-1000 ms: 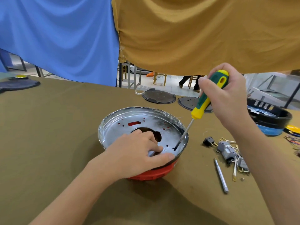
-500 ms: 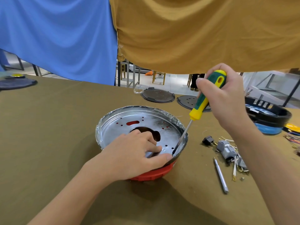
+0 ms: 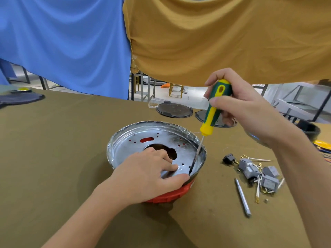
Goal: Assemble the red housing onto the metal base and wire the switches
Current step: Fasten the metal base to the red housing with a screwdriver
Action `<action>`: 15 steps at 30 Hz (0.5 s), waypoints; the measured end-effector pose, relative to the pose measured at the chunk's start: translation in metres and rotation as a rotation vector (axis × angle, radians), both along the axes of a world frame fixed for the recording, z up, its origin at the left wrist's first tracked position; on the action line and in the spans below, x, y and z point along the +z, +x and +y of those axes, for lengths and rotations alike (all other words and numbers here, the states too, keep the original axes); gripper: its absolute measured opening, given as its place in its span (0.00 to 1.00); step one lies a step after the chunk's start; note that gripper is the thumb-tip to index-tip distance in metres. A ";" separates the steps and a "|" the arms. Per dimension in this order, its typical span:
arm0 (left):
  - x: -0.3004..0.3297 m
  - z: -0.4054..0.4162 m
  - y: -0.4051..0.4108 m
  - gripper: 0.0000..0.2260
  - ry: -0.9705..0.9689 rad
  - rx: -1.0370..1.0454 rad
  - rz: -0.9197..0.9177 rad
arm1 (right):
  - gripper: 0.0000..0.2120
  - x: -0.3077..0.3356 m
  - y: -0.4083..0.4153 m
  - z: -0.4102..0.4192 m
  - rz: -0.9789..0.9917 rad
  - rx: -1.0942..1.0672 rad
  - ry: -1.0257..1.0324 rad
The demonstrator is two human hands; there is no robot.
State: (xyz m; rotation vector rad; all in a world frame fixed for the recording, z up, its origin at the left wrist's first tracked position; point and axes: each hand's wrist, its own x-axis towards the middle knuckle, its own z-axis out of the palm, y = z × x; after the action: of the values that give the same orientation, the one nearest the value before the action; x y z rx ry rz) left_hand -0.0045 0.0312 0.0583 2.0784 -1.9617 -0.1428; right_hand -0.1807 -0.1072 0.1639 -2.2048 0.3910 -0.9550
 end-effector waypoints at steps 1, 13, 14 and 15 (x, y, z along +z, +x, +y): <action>-0.001 0.000 0.000 0.32 -0.021 0.003 -0.014 | 0.09 0.001 -0.002 0.001 0.018 0.003 -0.041; -0.007 0.000 -0.003 0.34 -0.159 -0.010 -0.095 | 0.08 0.006 -0.001 0.007 0.061 -0.104 -0.216; -0.006 0.001 -0.004 0.33 -0.161 -0.025 -0.095 | 0.10 0.005 0.000 0.006 0.075 -0.191 -0.295; -0.006 0.001 -0.005 0.33 -0.157 -0.038 -0.094 | 0.15 0.004 0.002 0.007 0.085 -0.285 -0.358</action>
State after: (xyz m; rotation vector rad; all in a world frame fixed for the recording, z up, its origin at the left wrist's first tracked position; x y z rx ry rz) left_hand -0.0092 0.0325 0.0526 1.9812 -1.9974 0.1000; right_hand -0.1786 -0.1007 0.1675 -2.5670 0.6278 -1.1578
